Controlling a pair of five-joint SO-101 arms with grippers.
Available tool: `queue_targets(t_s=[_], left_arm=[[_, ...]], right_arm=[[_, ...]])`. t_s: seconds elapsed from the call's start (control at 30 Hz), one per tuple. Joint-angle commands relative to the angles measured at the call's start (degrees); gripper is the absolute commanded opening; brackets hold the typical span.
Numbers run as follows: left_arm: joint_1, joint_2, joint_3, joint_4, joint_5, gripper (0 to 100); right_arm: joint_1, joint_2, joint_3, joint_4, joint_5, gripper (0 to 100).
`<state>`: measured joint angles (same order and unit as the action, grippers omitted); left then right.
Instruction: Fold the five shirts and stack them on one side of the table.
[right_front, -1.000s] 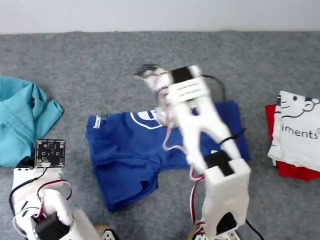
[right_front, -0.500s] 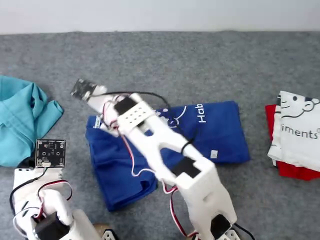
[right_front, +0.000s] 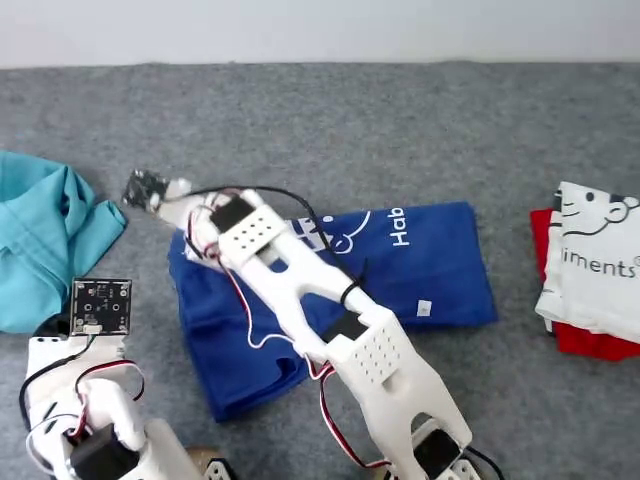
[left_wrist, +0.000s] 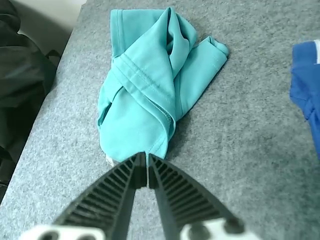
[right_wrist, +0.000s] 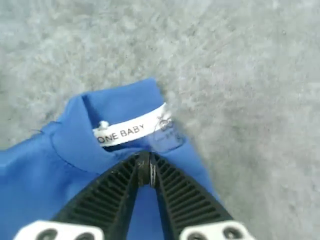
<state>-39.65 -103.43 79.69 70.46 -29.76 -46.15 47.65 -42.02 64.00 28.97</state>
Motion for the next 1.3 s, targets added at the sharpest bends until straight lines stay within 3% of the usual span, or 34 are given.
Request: queue_targets(t_s=[0.0, 0.37, 0.53, 0.77, 0.97, 1.27], left_arm=[[-0.2, -0.5, -3.6, 0.0, 0.5, 1], [-0.2, -0.4, -3.7, 0.3, 0.5, 1], [-0.2, -0.4, -2.8, 0.3, 0.5, 1], [-0.2, -0.4, -2.8, 0.2, 0.5, 1], [-0.2, -0.4, -2.8, 0.3, 0.5, 1], [-0.2, -0.4, -2.8, 0.3, 0.5, 1]], right_arm=[[0.0, -1.2, -8.9, 8.8, 0.4, 0.9], [1.5, -1.2, -19.6, 38.8, 0.4, 1.1], [1.4, -5.3, -13.5, 39.1, -0.8, 0.9], [-2.0, -18.4, 8.8, 38.7, -0.6, 1.4], [-5.7, -28.7, 25.2, 37.5, -1.1, 18.3], [-11.3, -43.5, 51.9, 22.8, -0.8, 20.2]])
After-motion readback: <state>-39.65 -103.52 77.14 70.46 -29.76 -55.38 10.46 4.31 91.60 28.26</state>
